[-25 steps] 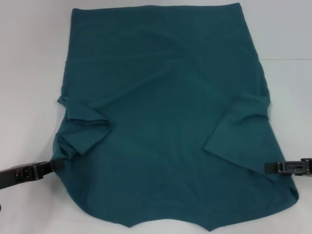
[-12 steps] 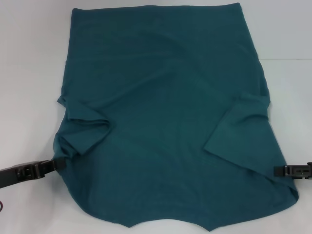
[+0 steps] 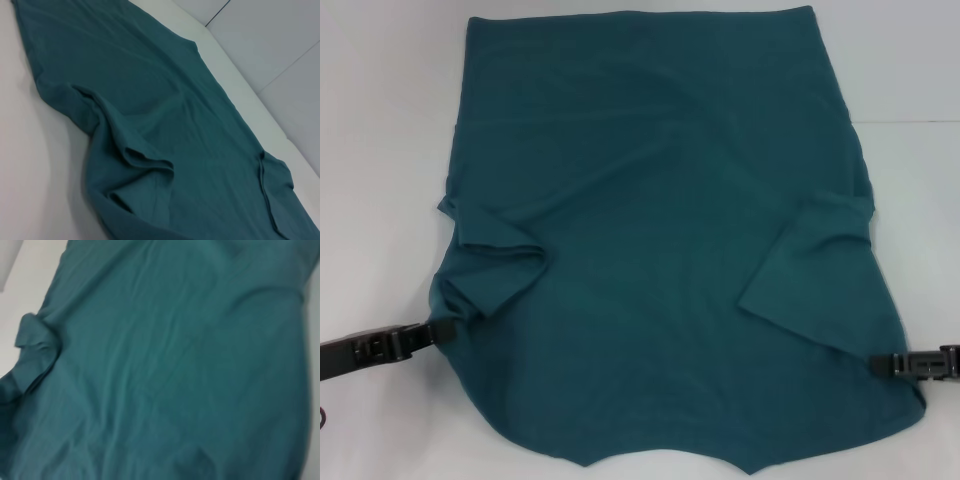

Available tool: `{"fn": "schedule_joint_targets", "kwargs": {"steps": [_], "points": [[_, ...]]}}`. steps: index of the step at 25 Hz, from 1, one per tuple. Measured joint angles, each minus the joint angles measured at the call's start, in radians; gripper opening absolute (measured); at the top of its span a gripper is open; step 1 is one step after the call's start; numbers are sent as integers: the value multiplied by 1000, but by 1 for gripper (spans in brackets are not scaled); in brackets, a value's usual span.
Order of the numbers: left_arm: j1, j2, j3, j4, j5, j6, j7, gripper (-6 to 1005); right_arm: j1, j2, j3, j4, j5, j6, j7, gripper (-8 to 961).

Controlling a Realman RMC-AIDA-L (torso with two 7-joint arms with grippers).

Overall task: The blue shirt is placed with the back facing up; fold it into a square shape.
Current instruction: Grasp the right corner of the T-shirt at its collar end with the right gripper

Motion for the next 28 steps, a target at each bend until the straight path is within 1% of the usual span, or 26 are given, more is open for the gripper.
{"fn": "schedule_joint_targets", "kwargs": {"steps": [9, 15, 21, 28], "points": [[-3, 0, -2, 0, 0, -1, -1, 16, 6, 7, 8, 1, 15, -90, -11, 919], [-3, 0, -2, -9, 0, -3, -1, 16, 15, 7, 0, 5, 7, -108, -5, 918], [-3, 0, -2, -9, 0, -3, -2, 16, 20, -1, -1, 33, -2, -112, 8, 912], [-5, 0, -2, -9, 0, -4, -2, 17, 24, -4, -2, 64, -3, -116, 9, 892]]}}
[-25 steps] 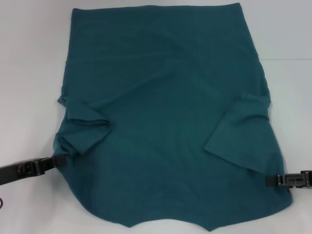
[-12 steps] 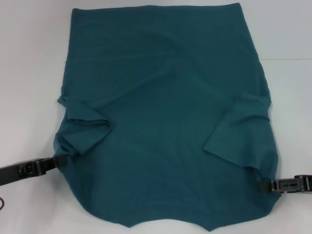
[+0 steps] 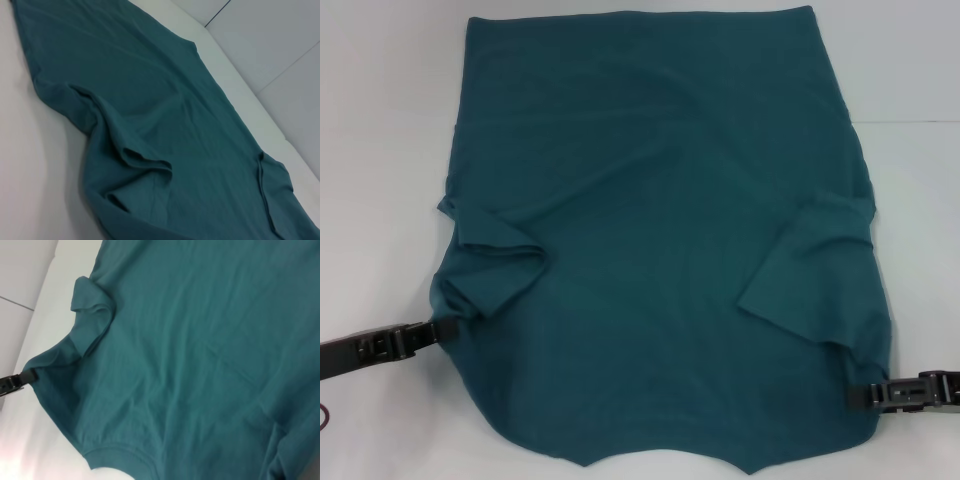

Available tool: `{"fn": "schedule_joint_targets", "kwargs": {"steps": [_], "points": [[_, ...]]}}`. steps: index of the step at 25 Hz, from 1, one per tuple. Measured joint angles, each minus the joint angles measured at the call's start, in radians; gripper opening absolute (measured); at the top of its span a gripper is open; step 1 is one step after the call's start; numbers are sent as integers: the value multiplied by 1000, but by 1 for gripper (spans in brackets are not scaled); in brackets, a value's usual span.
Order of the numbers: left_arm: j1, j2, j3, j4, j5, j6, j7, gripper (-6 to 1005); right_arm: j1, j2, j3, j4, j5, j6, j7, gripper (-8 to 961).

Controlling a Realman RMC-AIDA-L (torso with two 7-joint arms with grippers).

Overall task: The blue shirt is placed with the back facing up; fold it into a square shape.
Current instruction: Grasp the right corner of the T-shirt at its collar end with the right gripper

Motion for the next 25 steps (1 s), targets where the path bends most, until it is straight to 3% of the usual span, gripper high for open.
{"fn": "schedule_joint_targets", "kwargs": {"steps": [14, 25], "points": [[-8, 2, 0, 0, -2, 0, 0, 16, 15, 2, 52, 57, 5, 57, -6, 851], [-14, 5, 0, 0, -2, 0, 0, 16, -7, -4, 109, 57, 8, -16, -11, 819]]}}
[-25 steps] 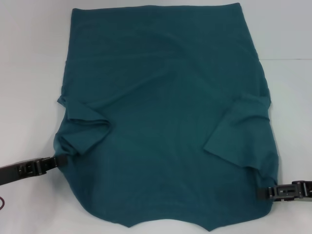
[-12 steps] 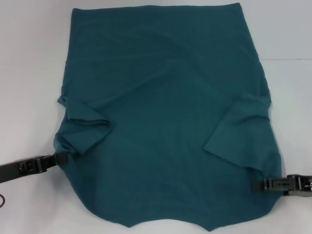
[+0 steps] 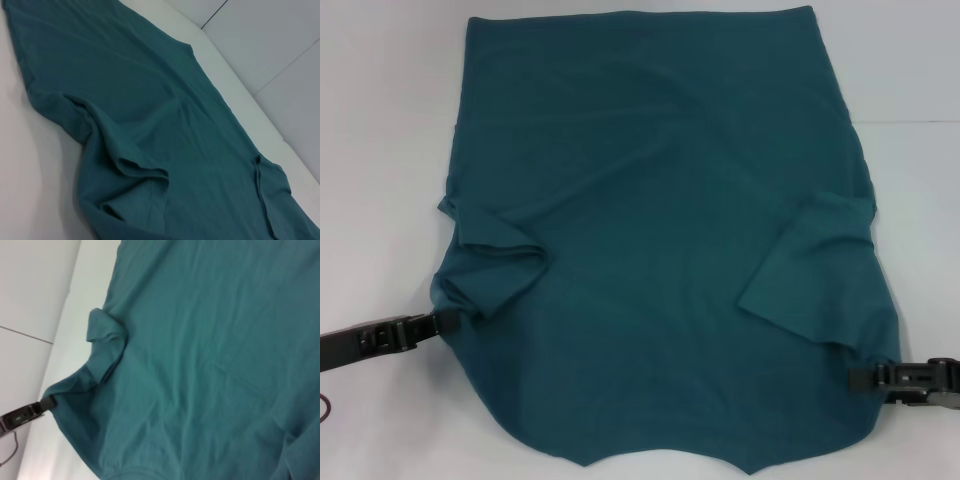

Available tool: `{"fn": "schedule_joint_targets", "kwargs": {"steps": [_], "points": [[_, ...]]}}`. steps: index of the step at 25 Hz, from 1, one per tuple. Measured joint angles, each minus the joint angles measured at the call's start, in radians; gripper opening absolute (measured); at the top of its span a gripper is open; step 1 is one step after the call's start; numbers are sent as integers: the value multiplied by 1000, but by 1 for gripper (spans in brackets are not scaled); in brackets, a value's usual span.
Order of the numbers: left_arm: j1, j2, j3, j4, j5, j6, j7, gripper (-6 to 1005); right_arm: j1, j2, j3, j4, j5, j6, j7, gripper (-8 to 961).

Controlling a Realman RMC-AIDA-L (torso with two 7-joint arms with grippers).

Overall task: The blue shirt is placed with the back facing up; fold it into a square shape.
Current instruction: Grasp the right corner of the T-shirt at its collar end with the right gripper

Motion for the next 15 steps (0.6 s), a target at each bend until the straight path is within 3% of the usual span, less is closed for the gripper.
{"fn": "schedule_joint_targets", "kwargs": {"steps": [15], "points": [[0, 0, 6, -5, 0, -7, 0, 17, -31, -5, 73, 0, -3, -2, -39, 775]]}}
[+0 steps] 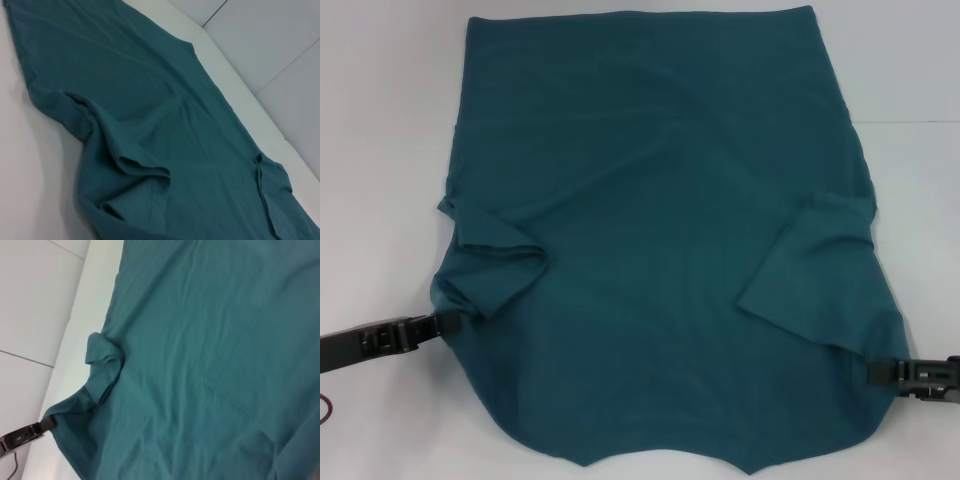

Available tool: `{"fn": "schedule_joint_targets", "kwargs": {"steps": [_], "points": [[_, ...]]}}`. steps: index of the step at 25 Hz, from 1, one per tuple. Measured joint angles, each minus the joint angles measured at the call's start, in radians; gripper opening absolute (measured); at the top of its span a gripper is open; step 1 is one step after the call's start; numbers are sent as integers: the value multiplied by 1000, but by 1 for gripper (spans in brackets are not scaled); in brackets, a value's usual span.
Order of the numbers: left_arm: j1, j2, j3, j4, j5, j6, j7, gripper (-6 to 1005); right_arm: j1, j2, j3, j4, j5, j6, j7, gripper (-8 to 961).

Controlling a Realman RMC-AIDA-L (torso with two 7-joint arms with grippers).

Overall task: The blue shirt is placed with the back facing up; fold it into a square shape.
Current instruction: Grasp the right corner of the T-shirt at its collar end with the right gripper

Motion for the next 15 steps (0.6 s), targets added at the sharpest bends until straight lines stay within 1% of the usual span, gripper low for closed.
{"fn": "schedule_joint_targets", "kwargs": {"steps": [6, 15], "points": [[0, -1, 0, -2, 0, 0, 0, 17, -19, 2, 0, 0, -5, 24, -2, 758], [1, -2, 0, -2, 0, 0, 0, 16, -36, 1, 11, -2, 0, 37, -10, 354]]}}
